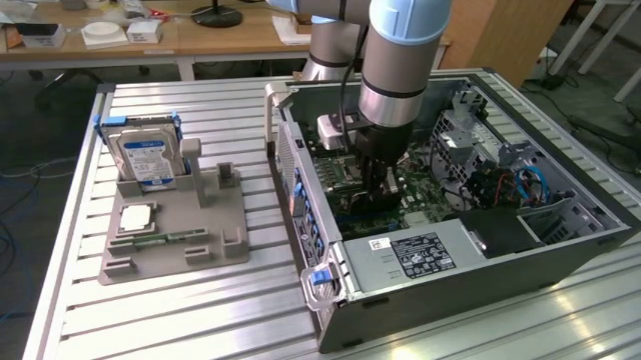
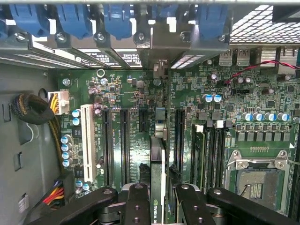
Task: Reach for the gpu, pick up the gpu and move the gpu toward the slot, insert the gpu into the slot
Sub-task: 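Insert the gpu into the slot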
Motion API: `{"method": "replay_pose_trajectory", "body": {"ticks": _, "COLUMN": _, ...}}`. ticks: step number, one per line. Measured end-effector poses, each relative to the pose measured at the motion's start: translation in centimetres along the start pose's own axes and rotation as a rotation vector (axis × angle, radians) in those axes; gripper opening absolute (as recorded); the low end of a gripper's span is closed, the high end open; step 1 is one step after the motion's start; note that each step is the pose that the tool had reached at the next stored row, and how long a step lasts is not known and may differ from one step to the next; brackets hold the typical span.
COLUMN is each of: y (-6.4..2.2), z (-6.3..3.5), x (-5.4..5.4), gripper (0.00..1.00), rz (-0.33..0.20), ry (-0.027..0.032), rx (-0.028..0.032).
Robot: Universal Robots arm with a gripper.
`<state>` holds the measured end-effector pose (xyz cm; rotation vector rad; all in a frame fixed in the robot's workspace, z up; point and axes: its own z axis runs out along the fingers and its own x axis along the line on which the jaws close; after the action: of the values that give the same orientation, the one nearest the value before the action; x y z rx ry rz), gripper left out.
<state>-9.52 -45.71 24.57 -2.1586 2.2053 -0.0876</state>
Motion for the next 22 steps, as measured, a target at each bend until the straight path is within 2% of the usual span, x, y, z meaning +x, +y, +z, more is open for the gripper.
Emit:
{"method": "replay_pose_trajectory", "body": {"ticks": 6, "y": 0.19, "z": 0.52, "x": 0.01, "gripper": 0.26, "rz": 0.000, "ry": 0.0001, "rx": 0.0000}}
{"method": "replay_pose_trajectory", "body": {"ticks": 22, "y": 0.22, "z": 0.55, "x": 0.00, "gripper": 0.26, "rz": 0.000, "ry": -0.0003, "rx": 0.0000}}
